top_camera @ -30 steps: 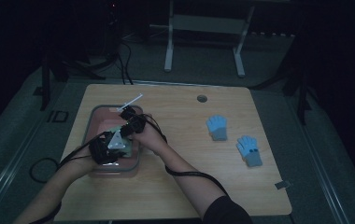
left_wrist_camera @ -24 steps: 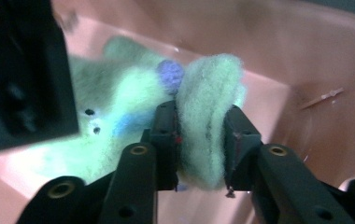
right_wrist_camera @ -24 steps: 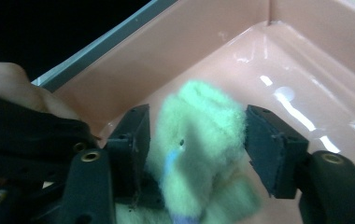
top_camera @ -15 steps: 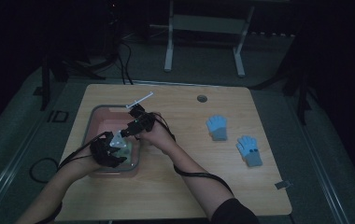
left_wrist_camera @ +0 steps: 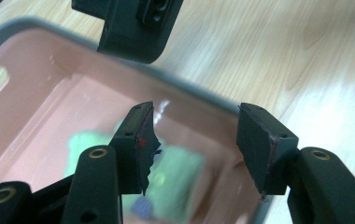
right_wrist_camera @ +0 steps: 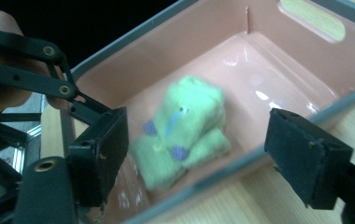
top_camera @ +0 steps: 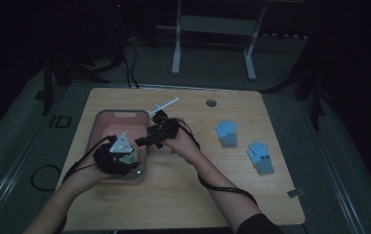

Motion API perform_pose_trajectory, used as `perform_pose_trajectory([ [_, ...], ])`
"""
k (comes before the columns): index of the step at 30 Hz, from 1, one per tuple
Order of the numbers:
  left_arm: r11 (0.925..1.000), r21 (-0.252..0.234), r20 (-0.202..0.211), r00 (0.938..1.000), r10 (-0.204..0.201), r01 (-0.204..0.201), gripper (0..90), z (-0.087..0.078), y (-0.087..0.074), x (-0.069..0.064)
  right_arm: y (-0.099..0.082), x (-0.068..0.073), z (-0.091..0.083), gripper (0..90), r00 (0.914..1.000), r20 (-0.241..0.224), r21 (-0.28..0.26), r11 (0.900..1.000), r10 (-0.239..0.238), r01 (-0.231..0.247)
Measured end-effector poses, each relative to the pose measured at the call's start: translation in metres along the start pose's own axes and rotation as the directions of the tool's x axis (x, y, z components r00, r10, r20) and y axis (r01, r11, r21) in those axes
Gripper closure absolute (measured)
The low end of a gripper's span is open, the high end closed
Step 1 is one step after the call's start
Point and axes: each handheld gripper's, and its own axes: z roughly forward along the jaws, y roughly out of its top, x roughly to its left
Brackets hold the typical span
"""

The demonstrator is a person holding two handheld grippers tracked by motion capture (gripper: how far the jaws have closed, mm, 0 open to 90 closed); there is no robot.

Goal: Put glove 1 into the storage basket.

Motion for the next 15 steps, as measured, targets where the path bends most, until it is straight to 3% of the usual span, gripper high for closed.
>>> perform_pose_trajectory([
  [8,0.9992,-0.041,0.055,0.9985,0.003,-0.001,46.4,0.01,0.019,-0.019,-0.02,-0.008,-0.033,20.5,0.9992,0.039,-0.025,0.9997,-0.001,0.002],
  [11,0.998,-0.057,0.077,0.9967,-0.024,0.028,42.1,0.016,0.025,-0.026,-0.029,-0.013,-0.045,20.6,0.998,0.063,-0.023,0.9997,-0.005,0.006],
  [15,0.9978,-0.058,0.103,0.9943,-0.027,0.033,37.9,0.025,0.032,-0.034,-0.044,-0.022,-0.061,20.6,0.9963,0.084,-0.033,0.9993,0.019,-0.016],
])
